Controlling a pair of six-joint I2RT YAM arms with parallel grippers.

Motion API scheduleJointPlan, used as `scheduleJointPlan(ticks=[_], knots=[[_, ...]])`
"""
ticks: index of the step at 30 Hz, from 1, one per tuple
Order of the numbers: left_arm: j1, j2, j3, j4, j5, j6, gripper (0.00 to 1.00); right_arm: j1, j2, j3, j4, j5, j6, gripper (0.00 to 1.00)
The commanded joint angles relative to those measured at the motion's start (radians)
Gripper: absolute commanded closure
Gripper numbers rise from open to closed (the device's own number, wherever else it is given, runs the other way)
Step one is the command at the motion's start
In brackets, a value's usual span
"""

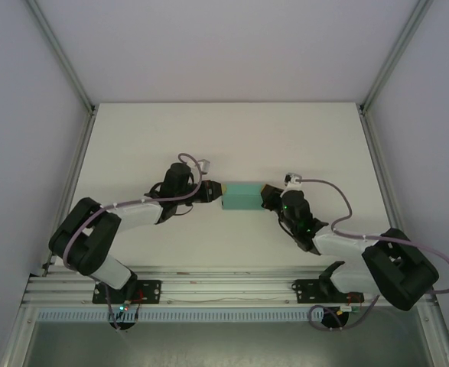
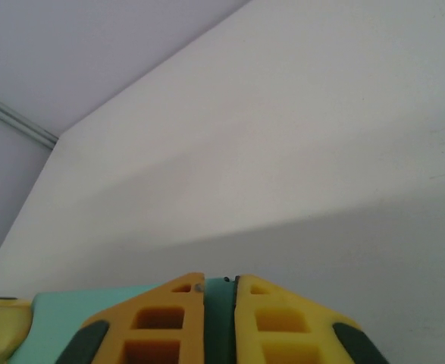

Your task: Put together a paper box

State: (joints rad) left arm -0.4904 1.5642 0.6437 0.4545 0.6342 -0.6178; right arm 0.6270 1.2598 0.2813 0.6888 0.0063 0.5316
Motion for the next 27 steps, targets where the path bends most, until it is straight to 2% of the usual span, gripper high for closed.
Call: scheduleJointPlan(ticks=[1,6,9,11,13,14,17,19,20,24,27], knots=[[-0.020,0.088,-0.067,-0.179,0.008,0.010,0.91,0.013,0.064,-0.093,-0.164,-0.089,-0.088,0.92],[-0.020,0.061,-0.033,-0.215,0.004,0.034,0.89,0.013,0.025,-0.056,-0.212,-0.073,-0.119,0.92],[-0.020,0.050,0.019,-0.269,-0.017,0.054,0.77,0.014,-0.009,0.008,-0.298,-0.071,-0.118,0.87],[-0.020,0.041,0.065,-0.308,-0.040,0.060,0.57,0.013,-0.039,0.066,-0.382,-0.053,-0.112,0.79],[-0.020,0.027,0.122,-0.370,-0.075,0.093,0.51,0.012,-0.069,0.135,-0.485,-0.013,-0.096,0.71],[-0.019,0.021,0.158,-0.411,-0.096,0.111,0.44,0.012,-0.081,0.167,-0.529,-0.005,-0.098,0.67],[-0.012,-0.009,0.246,-0.510,-0.159,0.162,0.32,0.010,-0.103,0.259,-0.648,0.043,-0.099,0.55],[-0.004,-0.038,0.293,-0.560,-0.206,0.184,0.08,0.008,-0.103,0.319,-0.719,0.072,-0.110,0.48],[0.001,-0.051,0.314,-0.585,-0.234,0.194,0.00,0.009,-0.103,0.348,-0.753,0.087,-0.118,0.45],[0.014,-0.105,0.376,-0.683,-0.375,0.233,0.00,0.005,-0.103,0.449,-0.832,0.055,-0.209,0.30],[0.037,-0.155,0.382,-0.717,-0.443,0.246,0.00,0.005,-0.080,0.524,-0.867,-0.148,-0.395,0.12]])
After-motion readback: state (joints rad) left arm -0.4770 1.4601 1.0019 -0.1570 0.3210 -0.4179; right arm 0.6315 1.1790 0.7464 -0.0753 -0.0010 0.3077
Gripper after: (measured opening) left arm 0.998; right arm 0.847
